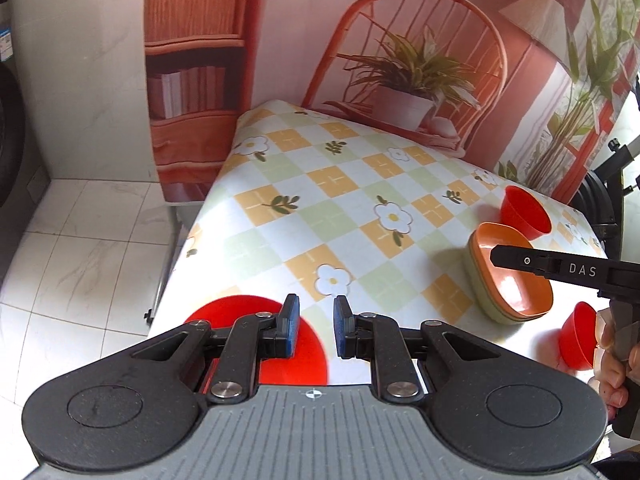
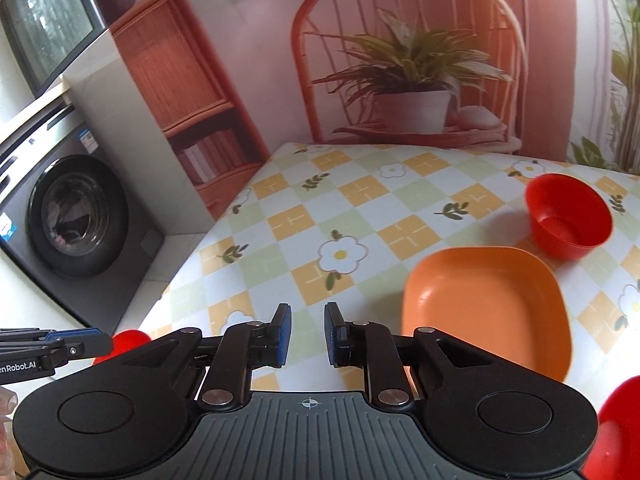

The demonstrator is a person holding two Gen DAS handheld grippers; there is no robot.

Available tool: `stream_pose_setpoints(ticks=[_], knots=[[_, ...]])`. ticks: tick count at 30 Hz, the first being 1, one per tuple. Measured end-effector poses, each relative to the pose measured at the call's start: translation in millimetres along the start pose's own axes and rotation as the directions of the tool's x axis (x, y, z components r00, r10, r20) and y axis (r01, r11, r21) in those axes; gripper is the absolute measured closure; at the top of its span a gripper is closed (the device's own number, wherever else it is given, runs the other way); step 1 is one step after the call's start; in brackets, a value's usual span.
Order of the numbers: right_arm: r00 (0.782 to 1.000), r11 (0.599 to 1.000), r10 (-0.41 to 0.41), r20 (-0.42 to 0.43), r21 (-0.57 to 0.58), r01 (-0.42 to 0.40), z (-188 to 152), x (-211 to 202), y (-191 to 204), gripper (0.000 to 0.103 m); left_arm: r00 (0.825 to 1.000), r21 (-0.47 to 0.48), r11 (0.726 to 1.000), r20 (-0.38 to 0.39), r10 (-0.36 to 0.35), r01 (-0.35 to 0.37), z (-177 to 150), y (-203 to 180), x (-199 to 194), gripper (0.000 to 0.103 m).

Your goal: Organize plates and bowls

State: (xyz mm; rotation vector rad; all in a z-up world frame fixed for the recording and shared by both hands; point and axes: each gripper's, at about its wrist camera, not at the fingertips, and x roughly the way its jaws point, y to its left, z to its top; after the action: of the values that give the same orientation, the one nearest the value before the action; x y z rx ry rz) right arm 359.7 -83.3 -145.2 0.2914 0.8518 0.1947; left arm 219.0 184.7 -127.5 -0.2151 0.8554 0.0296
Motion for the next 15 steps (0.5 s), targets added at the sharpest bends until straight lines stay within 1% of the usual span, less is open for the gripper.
stream_pose_setpoints(ticks=[6, 11, 14, 15], knots=[[0.998, 0.996, 0.041, -0.051, -0.075, -0.045, -2, 26, 51, 0.084, 0.999, -0.042, 0.998, -0.001, 0.053, -0.053, -5, 39, -5, 0.083], [0.991, 0.989, 0.077, -0.107, -0.117, -0.089, -10, 47, 86, 0.083, 0.998, -0.102, 0.993, -0.009, 0.056, -0.056, -17, 62, -3, 0.082], [0.986, 0.985, 0.085, -0.145, -0.140, -0.106, -17, 58, 101, 0.083, 0.999, -0.124, 0.991, -0.012, 0.044, -0.045, -23, 68, 1, 0.072], [0.984, 0.983, 0.087, -0.157, -0.146, -0.110, -21, 61, 106, 0.083, 0.999, -0.128, 0.991, -0.013, 0.040, -0.042, -25, 70, 2, 0.071]])
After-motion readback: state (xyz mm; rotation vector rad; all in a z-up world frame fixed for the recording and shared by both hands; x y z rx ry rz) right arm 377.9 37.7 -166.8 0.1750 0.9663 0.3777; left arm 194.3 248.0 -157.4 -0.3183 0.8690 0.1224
